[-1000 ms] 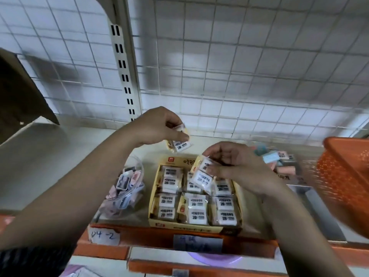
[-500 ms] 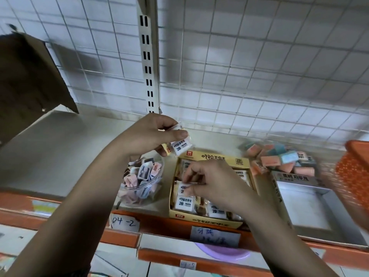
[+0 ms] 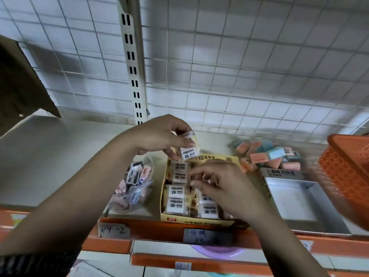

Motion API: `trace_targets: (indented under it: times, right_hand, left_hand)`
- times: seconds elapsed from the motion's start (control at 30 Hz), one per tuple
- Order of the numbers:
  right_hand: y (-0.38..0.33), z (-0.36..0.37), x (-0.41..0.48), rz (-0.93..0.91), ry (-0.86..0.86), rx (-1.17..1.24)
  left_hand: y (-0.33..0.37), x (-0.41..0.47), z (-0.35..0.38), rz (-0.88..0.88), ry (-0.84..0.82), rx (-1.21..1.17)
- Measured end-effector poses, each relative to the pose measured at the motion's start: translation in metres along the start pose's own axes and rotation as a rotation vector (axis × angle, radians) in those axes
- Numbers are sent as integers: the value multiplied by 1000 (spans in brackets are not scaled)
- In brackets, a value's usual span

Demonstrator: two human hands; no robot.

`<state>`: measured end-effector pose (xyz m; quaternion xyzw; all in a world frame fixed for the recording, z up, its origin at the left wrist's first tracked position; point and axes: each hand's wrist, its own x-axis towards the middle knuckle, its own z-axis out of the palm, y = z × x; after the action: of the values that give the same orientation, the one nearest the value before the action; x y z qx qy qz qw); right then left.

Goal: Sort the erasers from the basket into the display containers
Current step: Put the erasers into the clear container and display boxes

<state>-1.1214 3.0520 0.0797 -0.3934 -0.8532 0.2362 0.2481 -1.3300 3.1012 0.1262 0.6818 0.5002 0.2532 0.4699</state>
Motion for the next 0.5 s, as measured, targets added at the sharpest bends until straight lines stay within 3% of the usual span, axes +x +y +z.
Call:
trace_targets:
  times: [0.2, 0.5]
  right_hand:
    - [40, -15, -22, 63, 380, -103]
    - [60, -16, -37, 151, 406, -110]
  left_hand:
    - [5, 31, 24, -43, -132, 344]
    - [6, 40, 45, -13, -220, 505]
